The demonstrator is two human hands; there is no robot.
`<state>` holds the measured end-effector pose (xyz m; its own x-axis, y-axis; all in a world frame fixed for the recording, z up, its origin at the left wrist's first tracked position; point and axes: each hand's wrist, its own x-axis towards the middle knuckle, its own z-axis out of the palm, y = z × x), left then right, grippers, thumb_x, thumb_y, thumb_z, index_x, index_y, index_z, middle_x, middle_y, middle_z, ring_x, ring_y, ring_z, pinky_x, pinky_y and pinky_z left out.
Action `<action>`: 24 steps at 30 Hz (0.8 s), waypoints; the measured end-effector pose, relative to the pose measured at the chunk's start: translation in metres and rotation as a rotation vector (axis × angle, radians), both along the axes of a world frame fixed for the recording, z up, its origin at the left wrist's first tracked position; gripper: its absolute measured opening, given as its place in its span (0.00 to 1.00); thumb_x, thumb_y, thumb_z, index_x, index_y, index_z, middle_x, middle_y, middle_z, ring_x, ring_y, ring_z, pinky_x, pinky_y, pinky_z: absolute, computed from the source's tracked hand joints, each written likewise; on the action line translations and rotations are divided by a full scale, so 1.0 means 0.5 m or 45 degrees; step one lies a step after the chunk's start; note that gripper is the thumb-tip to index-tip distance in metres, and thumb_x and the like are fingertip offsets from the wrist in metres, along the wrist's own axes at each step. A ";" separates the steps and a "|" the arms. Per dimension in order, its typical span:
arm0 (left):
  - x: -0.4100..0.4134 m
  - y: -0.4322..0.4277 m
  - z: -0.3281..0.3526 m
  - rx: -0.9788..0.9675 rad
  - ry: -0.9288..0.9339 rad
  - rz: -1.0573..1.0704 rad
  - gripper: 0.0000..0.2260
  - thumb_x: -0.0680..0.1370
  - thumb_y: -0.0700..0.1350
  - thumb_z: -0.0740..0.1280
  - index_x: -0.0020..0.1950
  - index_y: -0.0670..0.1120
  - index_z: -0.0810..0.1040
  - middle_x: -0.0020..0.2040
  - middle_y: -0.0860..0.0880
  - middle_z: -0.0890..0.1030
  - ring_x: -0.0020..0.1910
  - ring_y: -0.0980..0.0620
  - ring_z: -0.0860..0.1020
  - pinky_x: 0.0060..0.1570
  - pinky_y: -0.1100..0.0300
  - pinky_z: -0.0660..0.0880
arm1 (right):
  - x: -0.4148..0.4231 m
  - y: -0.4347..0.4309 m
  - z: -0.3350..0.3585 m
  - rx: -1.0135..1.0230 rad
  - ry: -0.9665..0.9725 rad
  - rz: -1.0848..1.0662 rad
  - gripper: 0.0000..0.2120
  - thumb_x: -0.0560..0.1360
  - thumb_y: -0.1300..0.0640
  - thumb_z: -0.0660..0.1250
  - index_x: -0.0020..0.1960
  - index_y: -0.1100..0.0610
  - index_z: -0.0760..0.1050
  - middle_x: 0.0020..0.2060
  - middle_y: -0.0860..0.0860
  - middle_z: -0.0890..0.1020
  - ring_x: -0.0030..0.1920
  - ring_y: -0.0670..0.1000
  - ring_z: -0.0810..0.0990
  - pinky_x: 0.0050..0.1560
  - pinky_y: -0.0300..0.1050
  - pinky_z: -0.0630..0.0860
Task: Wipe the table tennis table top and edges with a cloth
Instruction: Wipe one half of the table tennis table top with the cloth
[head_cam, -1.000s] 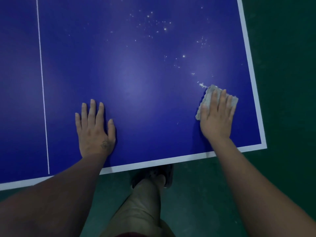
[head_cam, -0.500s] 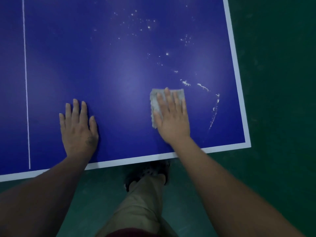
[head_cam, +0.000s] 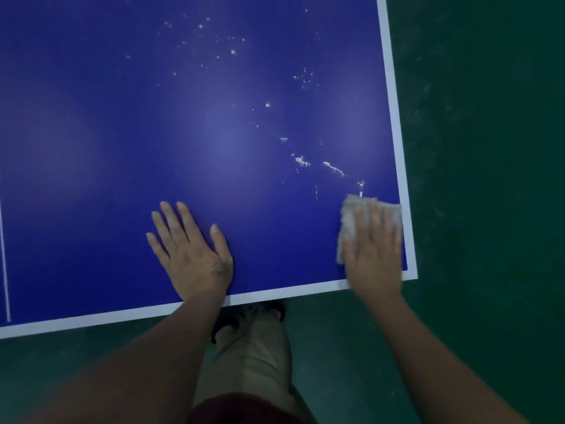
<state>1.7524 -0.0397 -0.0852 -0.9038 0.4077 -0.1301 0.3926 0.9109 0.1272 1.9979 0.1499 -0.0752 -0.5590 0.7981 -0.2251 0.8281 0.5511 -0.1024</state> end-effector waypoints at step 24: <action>0.001 -0.002 0.008 0.049 0.058 0.020 0.31 0.88 0.55 0.55 0.88 0.42 0.55 0.89 0.41 0.52 0.88 0.42 0.48 0.85 0.38 0.48 | 0.030 -0.041 0.009 -0.017 -0.032 0.030 0.31 0.88 0.48 0.49 0.87 0.59 0.49 0.86 0.62 0.48 0.86 0.66 0.47 0.83 0.69 0.50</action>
<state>1.7530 -0.0405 -0.0814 -0.9147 0.3973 -0.0736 0.3844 0.9118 0.1445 2.0131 0.1295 -0.0705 -0.5715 0.7816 -0.2500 0.8174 0.5692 -0.0891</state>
